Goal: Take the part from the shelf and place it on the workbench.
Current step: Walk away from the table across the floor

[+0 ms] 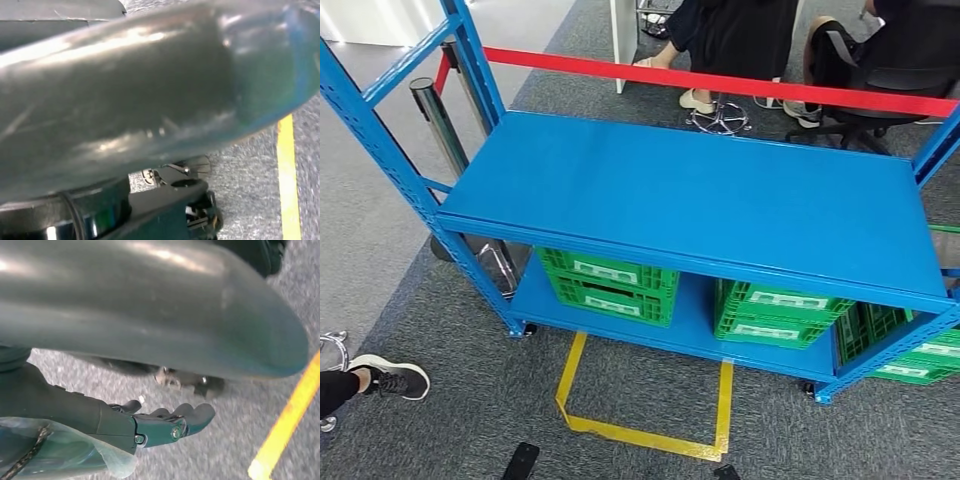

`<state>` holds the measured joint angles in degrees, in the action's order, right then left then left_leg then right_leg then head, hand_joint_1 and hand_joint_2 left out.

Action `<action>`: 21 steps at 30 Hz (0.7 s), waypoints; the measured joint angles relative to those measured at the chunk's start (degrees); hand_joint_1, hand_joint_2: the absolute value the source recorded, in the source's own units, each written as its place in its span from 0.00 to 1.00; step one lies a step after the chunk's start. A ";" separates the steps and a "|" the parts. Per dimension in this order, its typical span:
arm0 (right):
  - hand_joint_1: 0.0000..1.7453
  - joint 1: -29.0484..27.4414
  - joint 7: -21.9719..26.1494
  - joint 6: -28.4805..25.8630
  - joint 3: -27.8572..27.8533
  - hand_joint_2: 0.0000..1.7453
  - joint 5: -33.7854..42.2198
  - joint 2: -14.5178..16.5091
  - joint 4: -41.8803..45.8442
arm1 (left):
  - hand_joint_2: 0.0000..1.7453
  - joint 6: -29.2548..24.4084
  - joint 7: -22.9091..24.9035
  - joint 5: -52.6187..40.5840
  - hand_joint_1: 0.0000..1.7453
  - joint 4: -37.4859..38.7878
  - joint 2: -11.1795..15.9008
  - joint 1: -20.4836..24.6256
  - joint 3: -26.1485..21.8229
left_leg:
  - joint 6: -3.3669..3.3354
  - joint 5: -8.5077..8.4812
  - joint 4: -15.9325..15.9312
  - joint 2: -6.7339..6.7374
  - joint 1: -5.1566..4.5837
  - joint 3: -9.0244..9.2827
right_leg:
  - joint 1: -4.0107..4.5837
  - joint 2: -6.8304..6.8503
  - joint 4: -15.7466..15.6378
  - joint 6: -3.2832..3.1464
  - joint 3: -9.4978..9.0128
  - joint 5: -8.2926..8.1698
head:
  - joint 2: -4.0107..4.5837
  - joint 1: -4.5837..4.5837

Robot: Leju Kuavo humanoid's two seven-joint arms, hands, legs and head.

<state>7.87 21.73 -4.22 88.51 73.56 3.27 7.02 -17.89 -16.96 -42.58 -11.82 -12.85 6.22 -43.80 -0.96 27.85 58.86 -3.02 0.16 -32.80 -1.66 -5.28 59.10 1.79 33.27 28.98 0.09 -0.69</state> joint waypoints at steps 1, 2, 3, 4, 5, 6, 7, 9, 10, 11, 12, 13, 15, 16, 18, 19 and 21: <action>0.00 -0.10 0.04 -0.02 -0.01 0.00 0.08 -0.01 0.00 | 0.00 0.04 -0.01 0.02 0.00 0.00 0.00 -0.01 -0.08 | -0.19 -0.20 -0.50 0.46 0.11 0.31 | 0.09 0.65 0.28 0.27 0.25 0.29 | 0.00 0.07; 0.00 -0.09 0.09 -0.02 -0.02 0.00 0.17 -0.01 0.00 | 0.00 0.08 -0.02 0.03 0.00 0.00 -0.01 -0.01 -0.14 | -0.39 -0.40 -0.99 1.01 0.23 0.62 | 0.21 1.67 1.52 0.45 0.96 1.10 | 0.00 0.20; 0.00 0.01 0.15 -0.01 -0.03 0.00 0.26 -0.02 0.00 | 0.00 0.14 -0.03 0.03 0.00 0.00 -0.02 -0.03 -0.18 | -0.58 -0.53 -1.33 1.66 0.31 0.88 | 0.33 2.93 4.01 0.53 2.27 2.47 | 0.00 0.34; 0.00 0.14 0.21 0.01 -0.05 0.00 0.35 -0.03 0.00 | 0.00 0.21 -0.04 0.03 0.00 0.00 -0.03 -0.09 -0.22 | -0.73 -0.50 -1.39 2.33 0.19 0.96 | 0.45 4.03 7.50 0.62 4.10 4.16 | 0.00 0.43; 0.00 0.24 0.25 0.05 -0.06 0.00 0.40 -0.04 0.00 | 0.00 0.28 -0.04 0.03 0.00 0.00 -0.02 -0.15 -0.27 | -0.84 -0.42 -1.36 3.03 0.06 0.97 | 0.45 4.52 11.22 0.71 6.08 5.65 | 0.00 0.49; 0.00 0.23 0.26 0.08 -0.07 0.00 0.43 -0.07 0.00 | 0.00 0.34 -0.03 0.03 0.00 0.00 -0.01 -0.21 -0.32 | -0.94 -0.32 -1.34 3.72 -0.08 1.01 | 0.46 4.75 14.04 0.79 7.61 6.42 | 0.00 0.48; 0.00 0.16 0.28 0.12 -0.08 0.00 0.45 -0.12 0.00 | 0.00 0.38 -0.03 0.03 0.00 0.00 -0.01 -0.25 -0.35 | -0.99 -0.20 -1.33 4.28 -0.22 1.09 | 0.46 4.86 15.03 0.82 8.21 6.12 | 0.00 0.48; 0.00 0.01 0.44 0.34 -0.08 0.00 0.50 -0.27 0.00 | 0.00 0.42 -0.01 0.03 0.00 0.00 0.00 -0.20 -0.42 | -0.86 0.07 -1.28 4.92 -0.40 1.40 | 0.51 5.11 10.42 0.62 5.88 2.69 | 0.00 0.48; 0.00 0.01 0.59 0.51 -0.09 0.00 0.55 -0.36 0.00 | 0.25 0.42 0.00 0.03 0.00 0.00 -0.01 -0.14 -0.44 | -0.72 0.23 -1.23 5.10 -0.46 1.58 | 0.59 5.40 6.35 0.39 3.70 1.03 | 0.00 0.48; 0.00 0.07 0.74 0.71 -0.10 0.25 0.62 -0.44 0.00 | 0.50 0.42 0.02 0.03 0.00 0.00 -0.01 -0.04 -0.46 | -0.52 0.41 -1.06 5.25 -0.59 1.65 | 0.71 5.65 2.77 0.12 1.66 -0.09 | 0.00 0.46; 0.00 0.15 0.83 0.85 -0.11 0.50 0.75 -0.49 0.00 | 0.75 0.42 0.05 0.03 0.00 0.00 -0.01 0.05 -0.48 | -0.33 0.53 -0.96 5.36 -0.69 1.67 | 0.82 5.87 0.38 -0.13 0.25 -0.58 | 0.00 0.43; 0.00 0.18 0.83 0.97 -0.14 0.75 0.93 -0.51 0.00 | 1.00 0.41 0.08 0.03 0.00 0.00 0.01 0.10 -0.49 | -0.22 0.64 -0.81 5.41 -0.79 1.63 | 0.89 5.99 -0.66 -0.29 -0.40 -0.51 | 0.00 0.42; 0.00 0.14 0.66 1.09 -0.23 1.00 1.26 -0.51 0.00 | 1.00 0.41 0.11 -0.01 0.00 0.00 0.06 0.10 -0.54 | -0.63 0.58 -0.73 5.37 -0.88 1.57 | 0.94 5.94 -0.93 -0.36 -0.57 -0.65 | 0.00 0.39; 0.00 0.08 0.58 1.07 -0.36 1.00 1.24 -0.51 0.00 | 1.00 0.44 0.17 -0.07 0.00 0.00 0.08 0.07 -0.56 | -0.91 0.54 -0.73 5.34 -0.89 1.59 | 0.96 5.93 -0.98 -0.34 -0.57 -0.69 | 0.00 0.39; 0.00 -0.06 0.51 0.74 -1.30 0.50 0.07 -0.52 0.05 | 0.50 0.74 0.56 -0.09 0.00 -0.02 0.21 0.00 -0.41 | -1.13 0.43 -0.93 5.32 -0.88 1.69 | 1.03 5.94 -0.96 -0.39 -0.59 -0.66 | 0.00 0.37; 0.00 -0.22 0.42 0.49 -2.39 0.25 -1.28 -0.52 0.15 | 0.25 1.06 0.95 0.16 0.00 -0.08 0.37 -0.13 -0.07 | -1.07 0.39 -1.05 5.32 -0.87 1.77 | 1.05 5.94 -0.96 -0.44 -0.61 -0.63 | 0.00 0.37; 0.00 -0.75 -0.09 0.10 -5.58 0.00 -4.75 -0.52 0.46 | 0.00 1.86 1.88 1.35 0.00 -0.24 0.80 -0.63 1.13 | -0.91 0.32 -1.25 5.31 -0.85 1.91 | 1.09 5.95 -0.95 -0.60 -0.67 -0.53 | 0.00 0.37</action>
<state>7.12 21.65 -4.12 82.93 68.81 2.75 7.48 -16.03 -15.08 -41.24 -12.06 -12.06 5.58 -42.66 -1.86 28.17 57.61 2.29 -0.69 -30.89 -0.57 0.67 58.15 1.19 32.60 28.45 0.09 -0.32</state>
